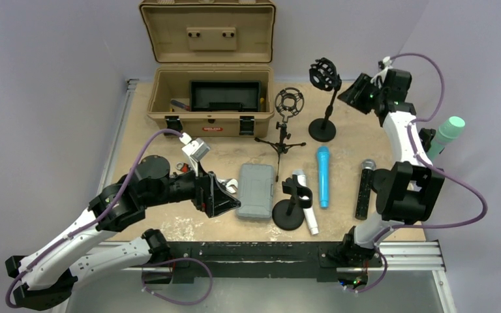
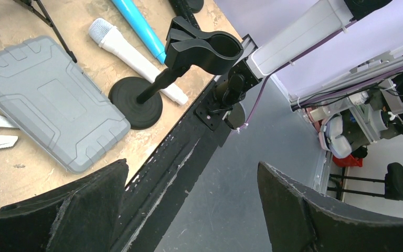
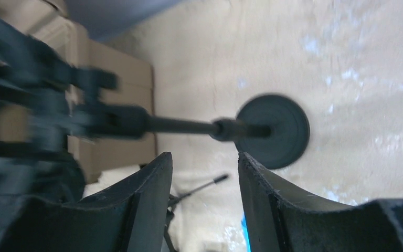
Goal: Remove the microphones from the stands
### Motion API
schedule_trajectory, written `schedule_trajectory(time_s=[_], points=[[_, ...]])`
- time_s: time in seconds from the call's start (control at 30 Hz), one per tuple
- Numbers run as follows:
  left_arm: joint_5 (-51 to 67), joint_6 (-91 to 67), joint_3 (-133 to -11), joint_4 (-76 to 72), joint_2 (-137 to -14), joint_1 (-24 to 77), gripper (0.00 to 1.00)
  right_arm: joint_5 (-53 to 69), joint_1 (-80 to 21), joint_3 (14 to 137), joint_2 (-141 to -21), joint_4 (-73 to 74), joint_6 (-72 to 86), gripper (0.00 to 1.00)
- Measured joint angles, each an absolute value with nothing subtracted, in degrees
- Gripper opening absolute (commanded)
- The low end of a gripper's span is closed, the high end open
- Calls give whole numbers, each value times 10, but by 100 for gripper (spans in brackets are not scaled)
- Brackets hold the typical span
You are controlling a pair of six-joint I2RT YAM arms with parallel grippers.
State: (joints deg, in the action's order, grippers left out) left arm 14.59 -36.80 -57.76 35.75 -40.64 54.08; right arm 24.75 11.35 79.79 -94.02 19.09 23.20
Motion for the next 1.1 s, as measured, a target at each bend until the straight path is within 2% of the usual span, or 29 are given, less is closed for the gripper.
schedule_trajectory(time_s=[0.33, 0.87, 1.1], points=[[146, -368, -578, 357, -402, 541, 90, 236, 111, 933, -934, 180, 270, 50], [147, -368, -578, 357, -406, 541, 90, 229, 97, 892, -945, 173, 274, 48], [148, -368, -578, 357, -410, 541, 90, 230, 97, 867, -946, 124, 274, 48]])
